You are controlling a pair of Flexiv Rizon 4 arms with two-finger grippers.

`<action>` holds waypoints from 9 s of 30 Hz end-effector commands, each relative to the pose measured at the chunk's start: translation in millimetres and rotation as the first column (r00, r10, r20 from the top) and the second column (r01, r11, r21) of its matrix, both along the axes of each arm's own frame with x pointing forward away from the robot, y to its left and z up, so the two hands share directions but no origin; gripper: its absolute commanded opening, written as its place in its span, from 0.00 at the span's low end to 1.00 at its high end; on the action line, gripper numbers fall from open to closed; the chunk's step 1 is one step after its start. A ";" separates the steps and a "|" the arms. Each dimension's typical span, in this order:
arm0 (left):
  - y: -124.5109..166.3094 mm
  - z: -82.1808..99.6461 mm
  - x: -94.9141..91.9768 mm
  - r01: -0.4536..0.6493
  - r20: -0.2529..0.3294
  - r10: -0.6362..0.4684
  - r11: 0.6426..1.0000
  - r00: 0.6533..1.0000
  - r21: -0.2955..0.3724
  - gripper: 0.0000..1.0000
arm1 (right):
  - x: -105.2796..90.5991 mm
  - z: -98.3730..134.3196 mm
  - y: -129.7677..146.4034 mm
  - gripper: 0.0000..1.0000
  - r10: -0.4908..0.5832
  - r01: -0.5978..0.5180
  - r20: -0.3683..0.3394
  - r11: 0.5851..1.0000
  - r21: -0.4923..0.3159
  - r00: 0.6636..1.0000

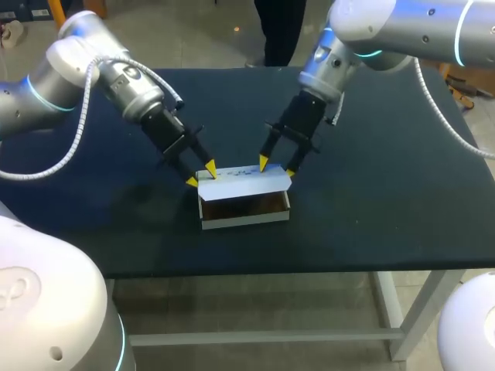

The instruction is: Assemble the packaging by folding the flat box into shape, placing the metal phone stand inside, and closing the box properly

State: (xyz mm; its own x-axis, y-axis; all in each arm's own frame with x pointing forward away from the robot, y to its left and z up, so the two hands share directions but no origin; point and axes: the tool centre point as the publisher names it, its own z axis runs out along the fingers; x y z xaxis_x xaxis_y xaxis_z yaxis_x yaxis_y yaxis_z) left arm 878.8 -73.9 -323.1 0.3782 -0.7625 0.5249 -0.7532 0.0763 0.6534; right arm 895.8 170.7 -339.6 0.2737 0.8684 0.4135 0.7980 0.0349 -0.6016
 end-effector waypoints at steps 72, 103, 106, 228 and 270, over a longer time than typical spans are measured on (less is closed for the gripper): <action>21.3 39.2 1.4 -0.096 0.448 0.027 0.987 0.894 0.132 0.75 | 0.9 -13.7 -1.3 0.62 -0.012 0.012 0.027 1.000 -0.003 1.000; -2.6 88.3 -14.5 0.450 0.825 -0.443 0.852 0.351 0.267 1.00 | 0.9 -13.7 -1.3 0.56 -0.012 0.012 0.027 1.000 -0.003 1.000; -2.6 88.3 -14.5 0.450 0.825 -0.443 0.852 0.351 0.267 1.00 | 0.9 -13.7 -1.3 0.56 -0.012 0.012 0.027 1.000 -0.003 1.000; -38.3 -22.1 -10.0 0.532 0.563 -0.754 0.340 -0.338 0.775 0.47 | 0.9 -13.7 -1.3 0.48 -0.012 0.012 0.027 1.000 -0.003 1.000; -34.2 -29.7 -10.1 0.497 0.516 -0.777 0.308 -0.361 0.811 0.44 | -10.2 -6.3 -14.5 0.61 -0.028 0.030 0.062 0.999 -0.025 0.998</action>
